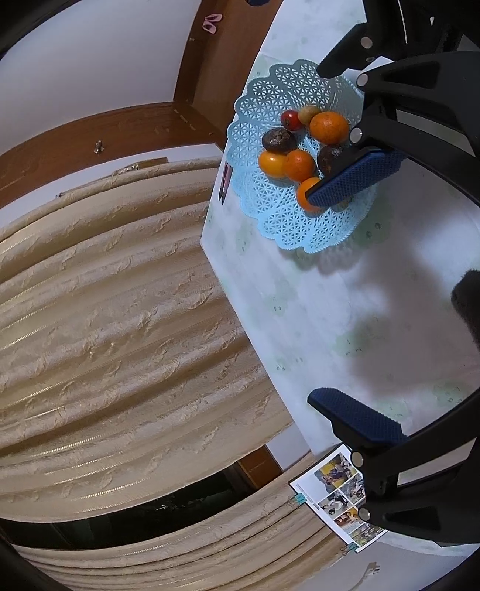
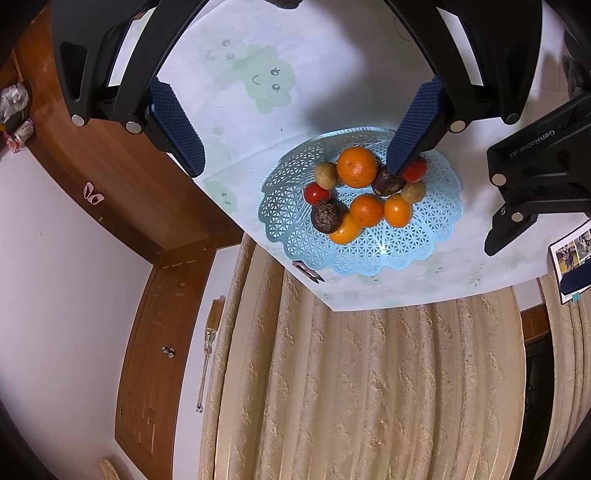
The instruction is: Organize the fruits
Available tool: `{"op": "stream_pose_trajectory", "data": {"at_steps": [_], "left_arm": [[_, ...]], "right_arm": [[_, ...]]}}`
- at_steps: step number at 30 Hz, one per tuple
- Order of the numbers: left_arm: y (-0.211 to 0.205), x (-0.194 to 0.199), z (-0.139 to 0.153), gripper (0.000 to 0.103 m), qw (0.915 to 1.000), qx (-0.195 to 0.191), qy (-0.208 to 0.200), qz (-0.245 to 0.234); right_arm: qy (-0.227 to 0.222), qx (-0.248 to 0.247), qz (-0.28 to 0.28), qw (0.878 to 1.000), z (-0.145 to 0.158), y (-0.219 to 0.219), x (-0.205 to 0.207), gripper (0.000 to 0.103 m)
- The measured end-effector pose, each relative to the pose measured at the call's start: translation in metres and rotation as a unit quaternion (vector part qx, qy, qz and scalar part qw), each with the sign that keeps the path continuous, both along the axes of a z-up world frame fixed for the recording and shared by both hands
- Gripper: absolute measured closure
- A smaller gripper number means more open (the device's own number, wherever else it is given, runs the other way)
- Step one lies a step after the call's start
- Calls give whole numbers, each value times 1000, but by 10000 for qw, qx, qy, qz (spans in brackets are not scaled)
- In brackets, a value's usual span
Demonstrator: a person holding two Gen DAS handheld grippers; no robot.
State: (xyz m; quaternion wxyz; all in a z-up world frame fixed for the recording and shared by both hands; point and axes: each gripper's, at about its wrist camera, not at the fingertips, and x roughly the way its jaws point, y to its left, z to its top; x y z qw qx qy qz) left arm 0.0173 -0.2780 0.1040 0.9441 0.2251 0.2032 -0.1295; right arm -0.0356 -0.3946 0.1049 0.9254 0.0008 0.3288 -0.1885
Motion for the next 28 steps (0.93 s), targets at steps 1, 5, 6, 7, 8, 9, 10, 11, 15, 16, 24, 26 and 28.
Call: {"op": "stream_pose_trajectory", "data": {"at_steps": [1,5,6,7,8,9,10,11,15,16,24,26,28], "left_arm": [[-1,-1,0,5,10000,6,-1,-14],[-5,-1,1,5,10000,16,27,-70],[-5,-2,1,5,10000,23,29,-72],[-6,-2,1,5,10000,29,32,-76],[-6,-1,1,5,10000,33,40,-81],[-7,-1,1,5,9999,36,52,-85],[-7,-1,1,5,9999,39,71,-95],[-8,-1,1,5,9999,37,79,-101],[-8,-2,1,5,9998,30,94,-157],[-7,-2,0,5,9998,28,93,-164],[11,6,0,5,9989,-96,455,-18],[23,9,-2,5,9981,-151,595,59],[41,11,-5,5,9968,-209,756,161]], "right_arm": [[0,1,-3,10000,0,0,0,3],[2,18,-42,10000,0,-4,0,3],[3,24,-57,10000,-1,-5,0,3],[3,28,-68,10000,-1,-6,0,3],[4,33,-77,10000,-1,-7,0,3],[6,37,-86,10000,-1,-7,0,3],[8,39,-92,10000,-1,-7,0,3],[6,40,-95,9999,-1,-7,0,3],[5,41,-96,9999,-1,-7,0,3],[2,42,-95,9999,-1,-7,0,3],[-6,114,96,9999,-4,4,1,3],[-8,254,262,9993,-6,13,2,3],[16,503,531,9973,-11,26,3,3]]}}
